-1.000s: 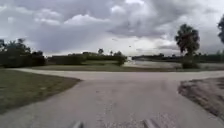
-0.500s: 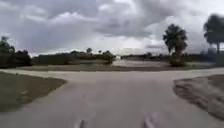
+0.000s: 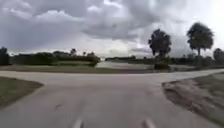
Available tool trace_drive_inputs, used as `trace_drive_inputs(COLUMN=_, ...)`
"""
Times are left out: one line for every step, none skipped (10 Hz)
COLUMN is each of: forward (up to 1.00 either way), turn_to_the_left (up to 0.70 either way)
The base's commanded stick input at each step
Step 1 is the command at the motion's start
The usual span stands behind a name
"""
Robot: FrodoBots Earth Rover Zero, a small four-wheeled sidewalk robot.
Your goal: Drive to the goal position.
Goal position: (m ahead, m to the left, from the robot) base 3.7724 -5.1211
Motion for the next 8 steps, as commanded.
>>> trace_drive_inputs(forward=0.85, turn_to_the_left=0.0)
trace_drive_inputs(forward=0.85, turn_to_the_left=0.0)
trace_drive_inputs(forward=0.85, turn_to_the_left=0.0)
trace_drive_inputs(forward=0.85, turn_to_the_left=0.0)
trace_drive_inputs(forward=0.85, turn_to_the_left=0.0)
trace_drive_inputs(forward=0.85, turn_to_the_left=0.0)
trace_drive_inputs(forward=0.85, turn_to_the_left=-0.23)
trace_drive_inputs(forward=0.85, turn_to_the_left=-0.34)
